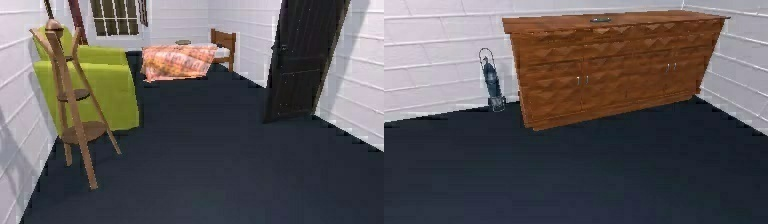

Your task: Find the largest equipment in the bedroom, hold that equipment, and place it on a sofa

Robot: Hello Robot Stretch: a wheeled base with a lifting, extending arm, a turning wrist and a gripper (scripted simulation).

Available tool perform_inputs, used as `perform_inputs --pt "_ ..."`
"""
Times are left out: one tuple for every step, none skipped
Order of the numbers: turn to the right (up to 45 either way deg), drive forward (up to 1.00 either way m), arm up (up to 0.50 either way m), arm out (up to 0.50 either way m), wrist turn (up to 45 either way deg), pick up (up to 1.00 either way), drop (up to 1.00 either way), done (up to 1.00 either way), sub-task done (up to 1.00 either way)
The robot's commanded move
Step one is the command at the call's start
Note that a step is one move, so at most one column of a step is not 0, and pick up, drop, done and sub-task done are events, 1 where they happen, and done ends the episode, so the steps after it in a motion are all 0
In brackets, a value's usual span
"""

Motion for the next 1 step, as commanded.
perform_inputs --pt "0.0 1.00 0.00 0.00 0.0 0.00 0.00 0.00 0.00"
